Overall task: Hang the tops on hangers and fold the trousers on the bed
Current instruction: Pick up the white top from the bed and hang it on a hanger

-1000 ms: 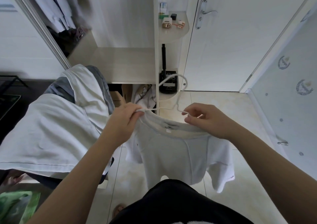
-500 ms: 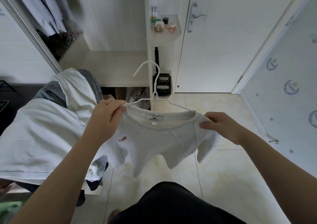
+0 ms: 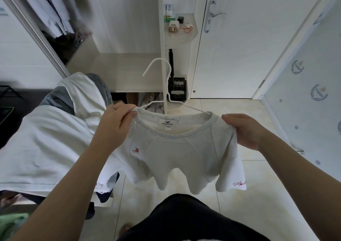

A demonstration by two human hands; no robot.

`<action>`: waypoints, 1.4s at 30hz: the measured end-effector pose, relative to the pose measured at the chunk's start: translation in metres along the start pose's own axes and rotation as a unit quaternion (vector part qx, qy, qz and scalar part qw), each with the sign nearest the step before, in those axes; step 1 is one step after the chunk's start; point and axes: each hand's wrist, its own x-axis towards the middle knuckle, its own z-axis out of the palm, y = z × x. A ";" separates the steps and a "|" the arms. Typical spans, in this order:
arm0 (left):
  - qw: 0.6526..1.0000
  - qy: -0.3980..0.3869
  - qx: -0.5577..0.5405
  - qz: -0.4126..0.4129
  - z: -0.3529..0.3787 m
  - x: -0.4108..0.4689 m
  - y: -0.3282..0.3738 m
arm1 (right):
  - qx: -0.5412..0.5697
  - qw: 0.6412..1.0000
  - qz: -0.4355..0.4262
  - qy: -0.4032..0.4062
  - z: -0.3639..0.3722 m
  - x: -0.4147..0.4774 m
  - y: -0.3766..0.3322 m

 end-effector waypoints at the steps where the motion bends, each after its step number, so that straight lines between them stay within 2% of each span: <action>1: 1.000 -0.004 0.000 -0.002 0.000 0.000 -0.001 | -0.068 0.997 -0.034 0.031 0.002 0.001 -0.002; 2: 1.000 -0.010 0.002 0.001 0.001 -0.001 -0.003 | -0.171 0.979 -0.078 0.078 0.005 0.002 -0.004; 4: 1.000 -0.022 0.015 0.009 0.002 -0.002 -0.004 | -0.351 0.899 -0.176 0.193 0.015 0.000 -0.005; 6: 0.999 -0.015 0.030 0.010 0.002 -0.001 -0.003 | -0.397 0.847 -0.272 0.227 0.028 -0.006 -0.006; 8: 1.000 0.012 0.024 -0.009 0.001 0.000 -0.001 | -0.410 0.829 -0.319 0.207 0.035 -0.012 -0.008; 12: 0.998 0.046 -0.035 -0.031 -0.003 0.004 0.003 | -0.455 0.812 -0.325 0.168 0.040 -0.019 -0.017; 16: 0.997 0.059 -0.058 -0.014 -0.009 0.017 0.006 | -0.462 0.838 -0.255 0.142 0.030 -0.018 -0.031; 19: 0.998 0.055 -0.040 0.003 -0.014 0.039 0.008 | -0.482 0.835 -0.245 0.105 0.028 -0.013 -0.050; 24: 0.998 0.039 -0.002 0.043 -0.032 0.093 0.007 | -0.423 0.874 -0.236 -0.025 0.052 -0.005 -0.104; 26: 0.998 0.053 0.016 0.032 -0.043 0.121 0.006 | -0.389 0.893 -0.218 -0.060 0.067 0.002 -0.131; 33: 0.993 0.085 0.082 0.016 -0.090 0.229 -0.017 | -0.319 0.901 -0.293 -0.017 0.118 0.046 -0.224; 39: 0.984 0.132 0.102 0.058 -0.150 0.332 -0.062 | -0.262 0.915 -0.307 -0.011 0.161 0.098 -0.319; 42: 0.983 0.146 0.101 0.035 -0.183 0.386 -0.077 | -0.252 0.914 -0.316 -0.003 0.196 0.121 -0.367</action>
